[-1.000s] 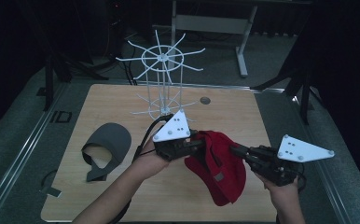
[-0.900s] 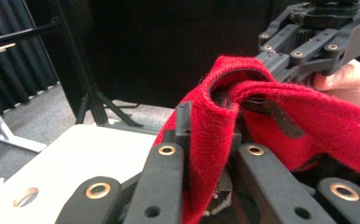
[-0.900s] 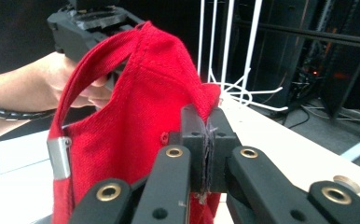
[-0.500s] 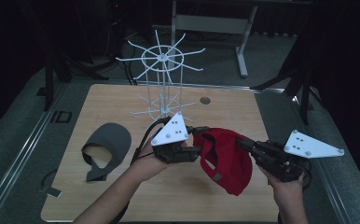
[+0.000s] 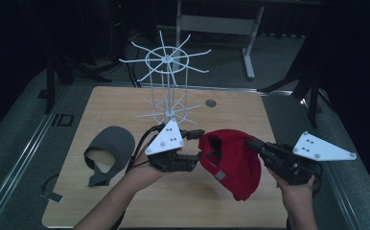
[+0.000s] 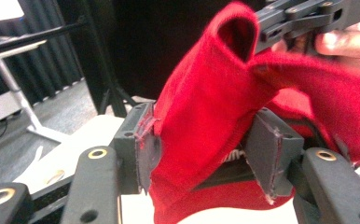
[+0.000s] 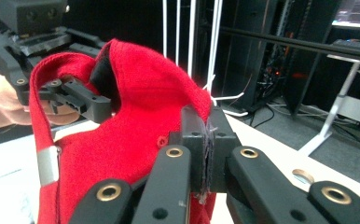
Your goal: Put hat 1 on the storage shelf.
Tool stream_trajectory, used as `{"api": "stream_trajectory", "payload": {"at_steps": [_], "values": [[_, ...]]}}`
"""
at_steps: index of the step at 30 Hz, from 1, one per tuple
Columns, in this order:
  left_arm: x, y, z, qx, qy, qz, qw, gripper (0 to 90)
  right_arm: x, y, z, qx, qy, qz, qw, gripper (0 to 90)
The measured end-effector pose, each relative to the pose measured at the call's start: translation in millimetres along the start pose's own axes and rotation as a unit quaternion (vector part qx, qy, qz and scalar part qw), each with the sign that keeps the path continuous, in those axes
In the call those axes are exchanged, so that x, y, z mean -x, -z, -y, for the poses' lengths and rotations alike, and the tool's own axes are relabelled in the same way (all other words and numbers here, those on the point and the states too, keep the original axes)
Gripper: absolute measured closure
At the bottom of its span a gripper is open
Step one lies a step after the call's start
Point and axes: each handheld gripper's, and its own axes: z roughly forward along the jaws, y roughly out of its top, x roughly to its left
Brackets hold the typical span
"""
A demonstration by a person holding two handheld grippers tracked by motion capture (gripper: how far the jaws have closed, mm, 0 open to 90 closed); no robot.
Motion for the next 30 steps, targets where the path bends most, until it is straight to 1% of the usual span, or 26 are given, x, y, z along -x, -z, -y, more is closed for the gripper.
{"api": "stream_trajectory", "payload": {"at_steps": [2, 3, 4, 7, 10, 12, 13, 15, 17, 19, 22, 23, 24, 25, 28, 30], "values": [[-2.6, 3.7, 3.4, -0.003, 0.003, -0.011, 0.9999, 46.5, 1.8, 2.9, -0.8, 0.007, -0.003, 0.002, 1.0, 88.4], [-5.2, 6.4, 6.2, -0.004, 0.006, -0.019, 0.9998, 46.8, 2.0, 3.8, -1.3, 0.008, -0.005, 0.003, 1.0, 88.4], [-7.1, 8.4, 8.7, -0.002, 0.015, -0.023, 0.9996, 47.1, 2.3, 4.9, -2.2, 0.009, -0.004, 0.004, 0.9999, 88.4], [-11.1, 14.5, 16.8, 0.0, 0.026, -0.03, 0.9992, 47.9, 5.1, 6.2, -4.3, 0.011, -0.008, 0.012, 0.9998, 88.3], [-11.0, 19.9, 25.6, -0.001, 0.029, -0.033, 0.999, 47.9, 8.7, 6.8, -6.3, 0.015, -0.014, 0.021, 0.9996, 88.3], [-9.5, 22.5, 31.9, -0.005, 0.026, -0.037, 0.9989, 47.8, 10.9, 7.1, -8.5, 0.015, -0.016, 0.03, 0.9993, 88.3], [-8.9, 23.8, 35.3, -0.008, 0.027, -0.036, 0.999, 47.8, 12.1, 7.2, -9.7, 0.016, -0.016, 0.037, 0.9991, 88.3], [-8.1, 26.3, 41.8, -0.011, 0.03, -0.036, 0.9989, 47.7, 15.2, 6.6, -12.6, 0.017, -0.017, 0.042, 0.9988, 88.4], [-7.4, 29.7, 51.3, -0.011, 0.037, -0.03, 0.9988, 47.7, 19.0, 6.0, -15.3, 0.02, -0.018, 0.046, 0.9986, 88.3], [-6.7, 32.3, 59.6, -0.013, 0.038, -0.029, 0.9988, 47.5, 22.7, 5.7, -18.3, 0.022, -0.022, 0.051, 0.9982, 88.4], [-7.4, 36.6, 75.5, -0.015, 0.05, -0.026, 0.9983, 47.4, 29.5, 4.7, -24.0, 0.028, -0.032, 0.057, 0.9975, 88.3], [-7.4, 36.6, 75.5, -0.015, 0.05, -0.026, 0.9983, 47.2, 29.5, 4.7, -24.0, 0.028, -0.032, 0.057, 0.9975, 88.3], [-7.7, 39.1, 84.0, -0.008, 0.061, -0.019, 0.9979, 47.2, 31.4, 3.9, -26.3, 0.029, -0.032, 0.059, 0.9973, 88.3], [-7.5, 40.9, 89.4, -0.007, 0.065, -0.019, 0.9977, 46.7, 34.3, 2.4, -30.4, 0.032, -0.033, 0.064, 0.9969, 88.3], [-7.0, 44.0, 101.8, -0.009, 0.074, -0.019, 0.997, 43.8, 38.5, -1.1, -38.4, 0.036, -0.035, 0.072, 0.9961, 88.3], [-7.3, 45.1, 109.9, -0.014, 0.084, -0.019, 0.9962, 39.7, 41.8, -4.0, -43.6, 0.039, -0.036, 0.076, 0.9957, 88.3]]}}
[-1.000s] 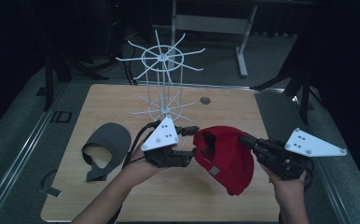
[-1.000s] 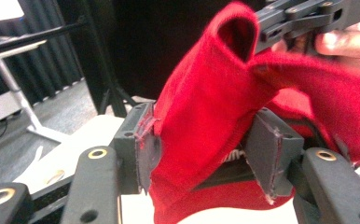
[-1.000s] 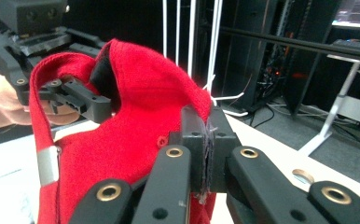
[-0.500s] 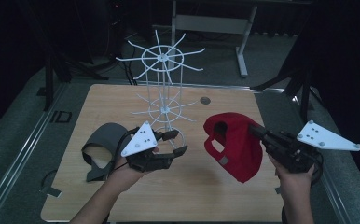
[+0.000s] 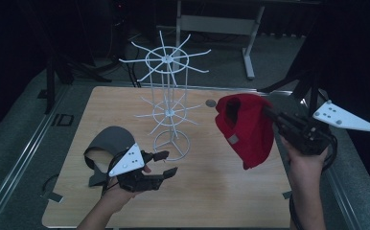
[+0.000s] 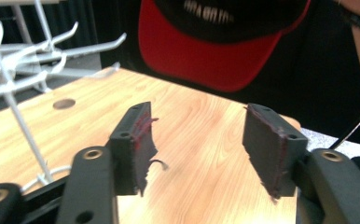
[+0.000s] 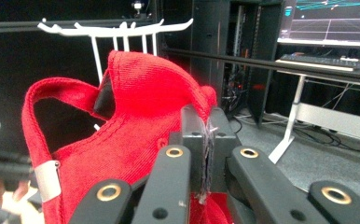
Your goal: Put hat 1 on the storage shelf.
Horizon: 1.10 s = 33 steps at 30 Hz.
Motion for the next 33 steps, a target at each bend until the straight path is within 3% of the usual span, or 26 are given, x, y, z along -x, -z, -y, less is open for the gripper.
{"api": "stream_trajectory", "payload": {"at_steps": [3, 6, 8, 11, 19, 27, 33], "values": [[-1.1, 1.9, 11.7, -0.001, 0.008, 0.002, 1.0, 34.1, 4.2, -5.6, -8.2, 0.006, -0.003, 0.006, 1.0, 88.3], [-0.7, 2.1, 22.4, -0.014, 0.002, 0.009, 0.9999, 24.4, 7.9, -10.7, -17.6, 0.011, -0.006, 0.01, 0.9999, 88.4], [1.8, 0.1, 29.5, -0.024, -0.005, -0.011, 0.9996, 19.3, 9.1, -13.9, -24.5, 0.014, -0.005, 0.014, 0.9998, 88.4], [4.9, -2.6, 42.9, -0.027, -0.005, -0.024, 0.9993, 14.8, 10.8, -19.5, -35.2, 0.018, -0.005, 0.018, 0.9997, 88.3], [6.0, -1.4, 67.1, -0.025, 0.021, -0.041, 0.9986, 14.9, 14.6, -37.3, -60.1, 0.023, -0.007, 0.029, 0.9993, 88.3], [8.1, 3.1, 79.4, -0.022, 0.026, -0.055, 0.9979, 15.4, 14.5, -56.2, -69.2, 0.014, -0.008, 0.034, 0.9993, 88.3], [10.5, 3.7, 83.8, -0.027, 0.018, -0.065, 0.9974, 15.5, 11.6, -68.4, -66.7, 0.003, -0.01, 0.027, 0.9996, 88.3]]}}
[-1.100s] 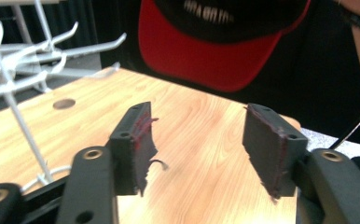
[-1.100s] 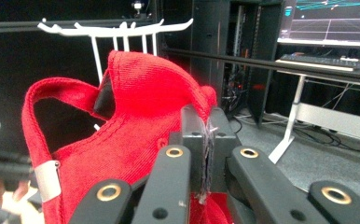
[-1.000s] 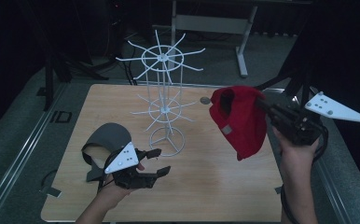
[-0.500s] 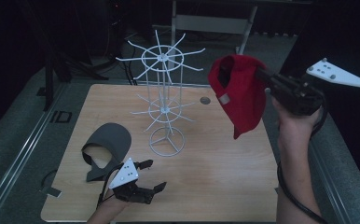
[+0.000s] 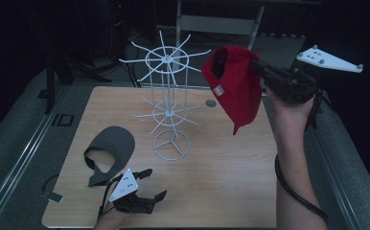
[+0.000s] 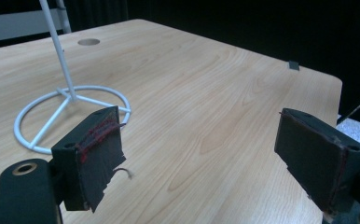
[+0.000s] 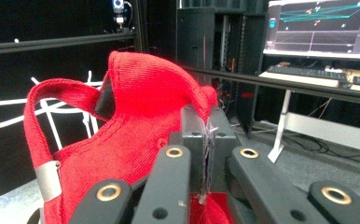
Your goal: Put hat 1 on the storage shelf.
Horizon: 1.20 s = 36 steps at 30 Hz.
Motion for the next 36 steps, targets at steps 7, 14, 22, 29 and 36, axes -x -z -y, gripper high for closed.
{"api": "stream_trajectory", "payload": {"at_steps": [7, 14, 22, 29, 36], "values": [[0.5, -1.2, 1.4, -0.001, 0.003, 0.002, 1.0, 15.4, -2.9, -10.1, 11.0, -0.02, 0.007, -0.004, 0.9998, 88.3], [-0.1, -1.5, 3.0, -0.002, 0.003, 0.0, 1.0, 15.5, -2.0, -14.3, 26.4, -0.035, 0.009, -0.01, 0.9993, 88.2], [-1.3, -1.0, 3.9, -0.001, 0.006, -0.003, 1.0, 15.5, -3.5, -11.2, 46.0, -0.042, 0.006, -0.025, 0.9988, 88.2], [-2.0, -1.0, 4.8, -0.002, 0.006, -0.003, 1.0, 15.5, -5.5, -9.0, 61.2, -0.047, 0.005, -0.037, 0.9982, 87.8], [-1.9, -1.4, 5.9, -0.005, 0.006, -0.002, 1.0, 15.6, -5.4, -4.3, 71.2, -0.049, 0.0, -0.044, 0.9978, 86.5]]}}
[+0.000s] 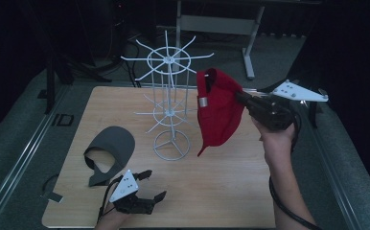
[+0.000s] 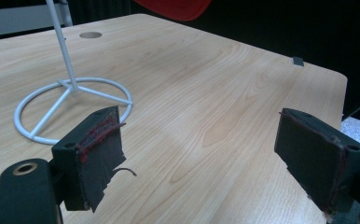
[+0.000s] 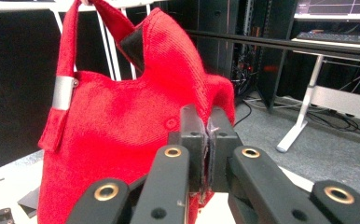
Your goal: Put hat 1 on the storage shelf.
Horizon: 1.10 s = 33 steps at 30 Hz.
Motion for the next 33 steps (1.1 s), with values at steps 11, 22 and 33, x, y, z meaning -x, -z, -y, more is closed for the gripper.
{"api": "stream_trajectory", "payload": {"at_steps": [11, 22, 33], "values": [[1.5, -0.2, -0.1, -0.007, 0.006, 0.011, 0.9999, 15.6, 3.0, 12.9, 7.1, 0.009, 0.005, -0.011, 0.9999, 64.4], [1.8, 1.8, -0.1, -0.006, 0.001, 0.014, 0.9999, 15.6, 9.7, 33.1, 29.1, 0.006, 0.015, -0.024, 0.9996, 43.1], [0.6, 2.6, 1.7, -0.009, 0.0, 0.017, 0.9998, 15.5, 25.9, 47.1, 65.0, -0.022, 0.0, -0.002, 0.9997, 34.5]]}}
